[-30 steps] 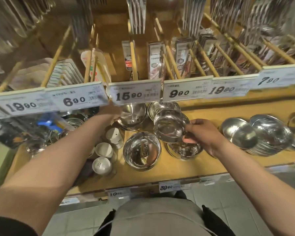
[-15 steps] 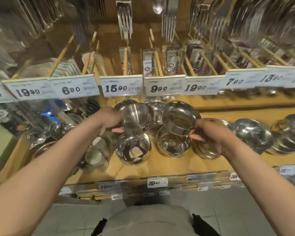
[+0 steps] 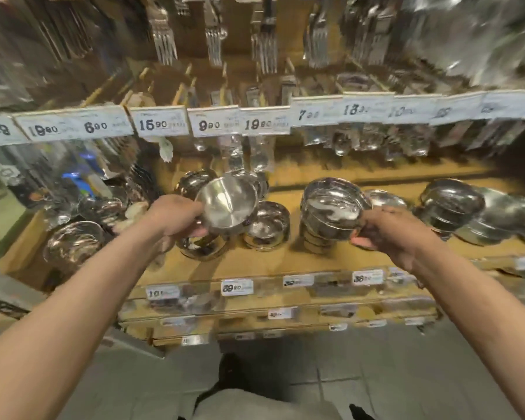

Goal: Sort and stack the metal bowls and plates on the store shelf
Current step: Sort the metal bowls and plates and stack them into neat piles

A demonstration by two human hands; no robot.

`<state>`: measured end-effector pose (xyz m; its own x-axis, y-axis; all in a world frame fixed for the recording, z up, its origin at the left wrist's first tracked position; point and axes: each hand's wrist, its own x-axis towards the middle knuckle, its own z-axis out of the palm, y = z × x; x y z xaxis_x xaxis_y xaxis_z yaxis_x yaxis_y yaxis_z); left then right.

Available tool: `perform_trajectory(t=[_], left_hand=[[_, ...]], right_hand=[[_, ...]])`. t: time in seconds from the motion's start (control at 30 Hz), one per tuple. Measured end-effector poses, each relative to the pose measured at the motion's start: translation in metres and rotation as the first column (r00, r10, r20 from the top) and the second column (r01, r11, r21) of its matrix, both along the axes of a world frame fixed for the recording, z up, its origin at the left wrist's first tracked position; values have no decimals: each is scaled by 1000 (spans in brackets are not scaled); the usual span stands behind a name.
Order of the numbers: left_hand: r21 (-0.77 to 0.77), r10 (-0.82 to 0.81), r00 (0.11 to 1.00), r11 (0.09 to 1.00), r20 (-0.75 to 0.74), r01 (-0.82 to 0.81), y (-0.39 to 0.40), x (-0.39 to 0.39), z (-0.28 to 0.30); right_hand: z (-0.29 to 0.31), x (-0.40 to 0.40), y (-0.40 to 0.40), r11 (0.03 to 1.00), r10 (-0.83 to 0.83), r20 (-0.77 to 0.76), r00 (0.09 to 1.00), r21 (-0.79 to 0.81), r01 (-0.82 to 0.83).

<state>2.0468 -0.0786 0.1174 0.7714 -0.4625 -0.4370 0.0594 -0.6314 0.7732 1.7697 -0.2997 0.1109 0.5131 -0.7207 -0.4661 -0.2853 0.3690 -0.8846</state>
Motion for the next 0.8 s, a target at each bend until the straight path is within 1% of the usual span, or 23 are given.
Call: perform_trajectory(t=[0.1, 0.2, 0.37, 0.53, 0.7, 0.8], left_hand=[[-102, 56, 997, 993, -45, -61, -3, -41, -9], [-141, 49, 995, 988, -81, -60, -6, -70, -12], [-213, 15, 990, 976, -142, -45, -6, -113, -6], [-247, -27, 984, 969, -175, -17, -14, -134, 6], [-240, -51, 982, 971, -180, 6, -27, -141, 11], [-220, -26, 989, 976, -147, -7, -35, -141, 11]], right_hand=[[-1, -41, 3, 1000, -27, -24, 999, -10, 27], [-1, -78, 6, 998, -59, -33, 998, -4, 59], [-2, -124, 8, 997, -82, -2, 997, -2, 82], [0, -148, 13, 993, -119, 8, 993, -12, 119], [0, -161, 11, 987, -160, 31, 987, 2, 160], [-2, -165, 6, 987, -162, 24, 986, 2, 162]])
